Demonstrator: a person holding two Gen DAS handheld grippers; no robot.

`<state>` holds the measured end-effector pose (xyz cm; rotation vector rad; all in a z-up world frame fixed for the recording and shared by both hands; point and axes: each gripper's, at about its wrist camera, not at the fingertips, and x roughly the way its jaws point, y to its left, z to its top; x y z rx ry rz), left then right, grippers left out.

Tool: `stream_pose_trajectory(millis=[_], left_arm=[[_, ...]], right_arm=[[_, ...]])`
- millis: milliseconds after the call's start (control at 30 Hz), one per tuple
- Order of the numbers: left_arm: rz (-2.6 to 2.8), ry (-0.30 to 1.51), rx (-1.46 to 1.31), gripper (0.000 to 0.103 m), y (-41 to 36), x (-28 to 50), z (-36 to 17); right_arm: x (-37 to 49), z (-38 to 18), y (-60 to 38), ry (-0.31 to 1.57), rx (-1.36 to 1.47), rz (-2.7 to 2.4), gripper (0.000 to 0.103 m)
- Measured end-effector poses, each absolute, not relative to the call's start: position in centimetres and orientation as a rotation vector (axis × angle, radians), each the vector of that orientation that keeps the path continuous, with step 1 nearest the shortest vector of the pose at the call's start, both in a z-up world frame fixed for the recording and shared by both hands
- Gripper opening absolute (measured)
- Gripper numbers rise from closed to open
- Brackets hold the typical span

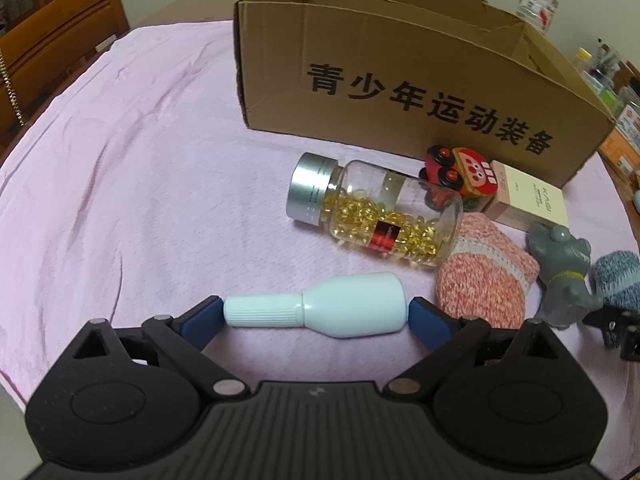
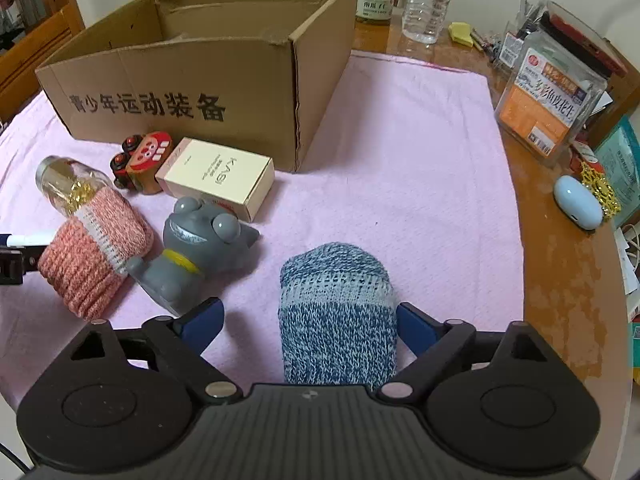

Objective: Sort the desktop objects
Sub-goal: 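Grasp the white plastic bottle with left tool while right tool grasps the blue knit sock, then carry the white bottle and blue sock into the cardboard box and open both tools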

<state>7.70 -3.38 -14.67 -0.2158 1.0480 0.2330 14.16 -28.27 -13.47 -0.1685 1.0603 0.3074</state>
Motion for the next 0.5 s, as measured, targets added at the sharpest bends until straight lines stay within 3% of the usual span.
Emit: stream_pose_trajectory(millis=[367,500], left_arm=[[0.242,1.044,-0.196,0.096,-3.6,7.8,-14.8],[0.221,1.050,-0.184,0.096,-3.4,7.9,-14.7]], right_arm=[[14.4,-13.6,-28.6,1.060,-0.207,0.305,0.064],[14.6,-13.4,-29.2,1.068,-0.189,0.313,0.062]])
